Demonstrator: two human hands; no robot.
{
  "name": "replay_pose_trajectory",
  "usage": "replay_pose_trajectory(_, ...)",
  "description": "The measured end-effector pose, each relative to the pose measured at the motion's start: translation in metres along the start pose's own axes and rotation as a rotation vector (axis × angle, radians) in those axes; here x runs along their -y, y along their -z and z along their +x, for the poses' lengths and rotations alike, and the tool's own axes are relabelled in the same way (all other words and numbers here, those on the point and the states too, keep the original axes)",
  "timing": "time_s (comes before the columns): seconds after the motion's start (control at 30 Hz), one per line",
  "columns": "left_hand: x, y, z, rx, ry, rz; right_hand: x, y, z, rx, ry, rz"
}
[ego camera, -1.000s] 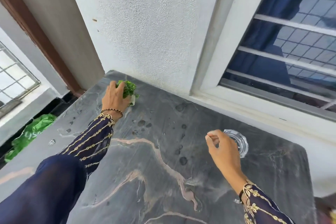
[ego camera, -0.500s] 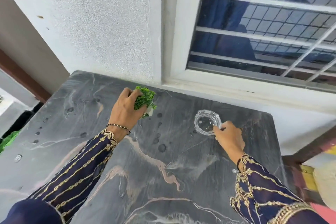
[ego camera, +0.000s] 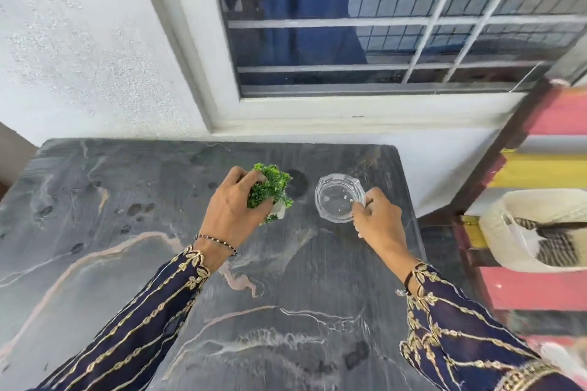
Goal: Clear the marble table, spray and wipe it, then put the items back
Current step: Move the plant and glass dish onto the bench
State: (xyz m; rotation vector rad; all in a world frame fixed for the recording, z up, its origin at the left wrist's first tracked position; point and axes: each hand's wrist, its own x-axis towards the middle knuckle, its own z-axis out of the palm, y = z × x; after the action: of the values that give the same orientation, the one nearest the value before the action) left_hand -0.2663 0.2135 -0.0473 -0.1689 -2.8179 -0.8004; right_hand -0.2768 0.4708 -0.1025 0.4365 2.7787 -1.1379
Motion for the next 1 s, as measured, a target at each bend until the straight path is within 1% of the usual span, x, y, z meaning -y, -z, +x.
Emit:
replay_pose_trajectory(0.2, -0.089, -0.045, 0.002, 0.052, -0.11, -0.058, -0.065, 0.064, -0.015, -0.046, -0.039, 0.041)
replay_pose_trajectory(0.23, -0.107, -0.056, 0.002, 0.063, -0.124, -0.07, -0.081, 0.078, -0.016, -0.057, -0.054, 0.049)
replay_pose_trajectory(0.37, -0.177, -0.098, -0.003, 0.093, -0.153, -0.122, -0.147, 0.126, -0.02, -0.12, -0.017, 0.096)
replay_pose_trajectory(0.47, -0.235, -0.135, -0.012, 0.127, -0.144, -0.126, -0.206, 0.162, -0.021, -0.126, -0.037, 0.107)
replay_pose_trajectory(0.57, -0.302, -0.184, -0.02, 0.173, -0.15, -0.123, -0.273, 0.207, -0.022, -0.127, -0.097, 0.152)
replay_pose_trajectory(0.7, -0.379, -0.244, -0.031, 0.232, -0.141, -0.143, -0.344, 0.253, -0.025, -0.104, -0.181, 0.147)
replay_pose_trajectory(0.77, -0.417, -0.279, -0.037, 0.276, -0.162, -0.151, -0.382, 0.276, -0.03, -0.136, -0.224, 0.152)
replay_pose_trajectory(0.9, -0.469, -0.339, -0.047, 0.354, -0.196, -0.178, -0.439, 0.308, -0.038, -0.188, -0.297, 0.173)
replay_pose_trajectory(1.0, -0.502, -0.38, -0.053, 0.41, -0.233, -0.198, -0.483, 0.321, -0.041, -0.262, -0.359, 0.188)
